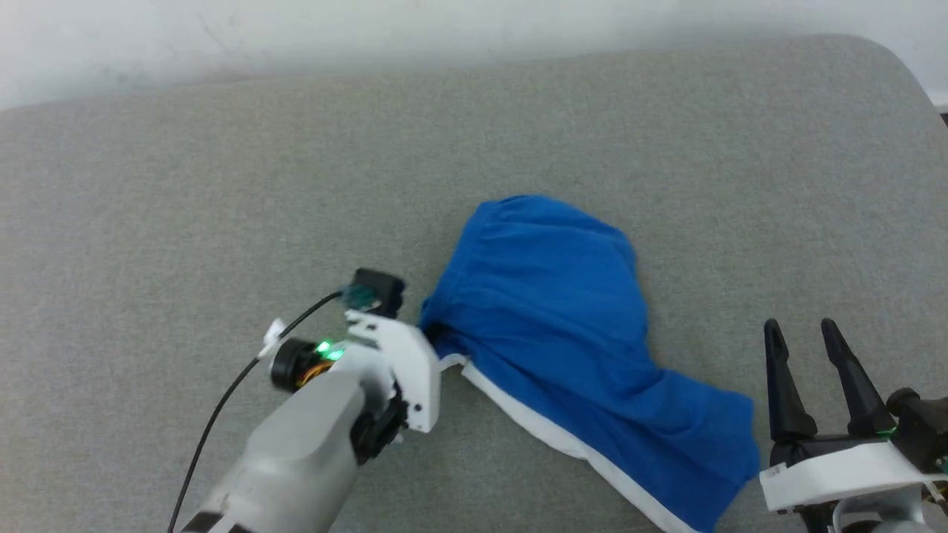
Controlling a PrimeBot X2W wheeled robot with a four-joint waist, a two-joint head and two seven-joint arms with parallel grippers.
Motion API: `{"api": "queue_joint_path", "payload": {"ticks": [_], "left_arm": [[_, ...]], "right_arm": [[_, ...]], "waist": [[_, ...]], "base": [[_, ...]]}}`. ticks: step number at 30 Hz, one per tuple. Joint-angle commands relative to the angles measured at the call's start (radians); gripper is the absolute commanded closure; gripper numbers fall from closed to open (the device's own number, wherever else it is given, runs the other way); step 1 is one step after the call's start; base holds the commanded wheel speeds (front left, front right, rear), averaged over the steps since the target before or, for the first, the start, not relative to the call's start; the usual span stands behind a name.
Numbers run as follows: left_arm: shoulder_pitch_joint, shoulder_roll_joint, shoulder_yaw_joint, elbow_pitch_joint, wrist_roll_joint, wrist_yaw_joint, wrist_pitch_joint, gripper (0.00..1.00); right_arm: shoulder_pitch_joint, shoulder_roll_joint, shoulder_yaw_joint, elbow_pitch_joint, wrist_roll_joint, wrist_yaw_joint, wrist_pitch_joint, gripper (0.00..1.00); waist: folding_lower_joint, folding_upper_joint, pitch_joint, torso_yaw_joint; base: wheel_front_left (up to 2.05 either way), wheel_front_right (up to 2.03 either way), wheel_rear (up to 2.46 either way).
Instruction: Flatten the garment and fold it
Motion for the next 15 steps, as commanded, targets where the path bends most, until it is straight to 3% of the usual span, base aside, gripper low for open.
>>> {"api": "queue_joint_path", "payload": {"ticks": [1, 8, 14, 15], "left_arm": [[0.043, 0.027, 0.016, -0.002, -0.015, 0.019, -0.012, 1.00], [0.182, 0.130, 0.076, -0.155, -0.048, 0.114, -0.092, 1.00], [0.308, 0.207, 0.110, -0.316, -0.084, 0.196, -0.080, 1.00], [0.323, 0.212, 0.116, -0.339, -0.092, 0.208, -0.078, 0.60]], "right_arm": [[0.010, 0.003, -0.003, 0.000, 0.008, -0.002, 0.004, 0.00], [0.028, 0.003, -0.007, 0.005, 0.019, -0.002, 0.006, 0.00], [0.023, 0.003, 0.005, 0.004, 0.023, -0.002, 0.006, 0.00], [0.022, 0.003, 0.006, 0.005, 0.023, -0.002, 0.006, 0.00]], "waist": [[-0.0001, 0.0000, -0.009, 0.009], [-0.0001, 0.0000, -0.027, 0.041], [-0.0001, 0.0000, -0.027, 0.053], [-0.0001, 0.0000, -0.028, 0.056]], "base": [[0.00, 0.00, 0.00], [0.00, 0.00, 0.00], [0.00, 0.00, 0.00], [0.00, 0.00, 0.00]]}}
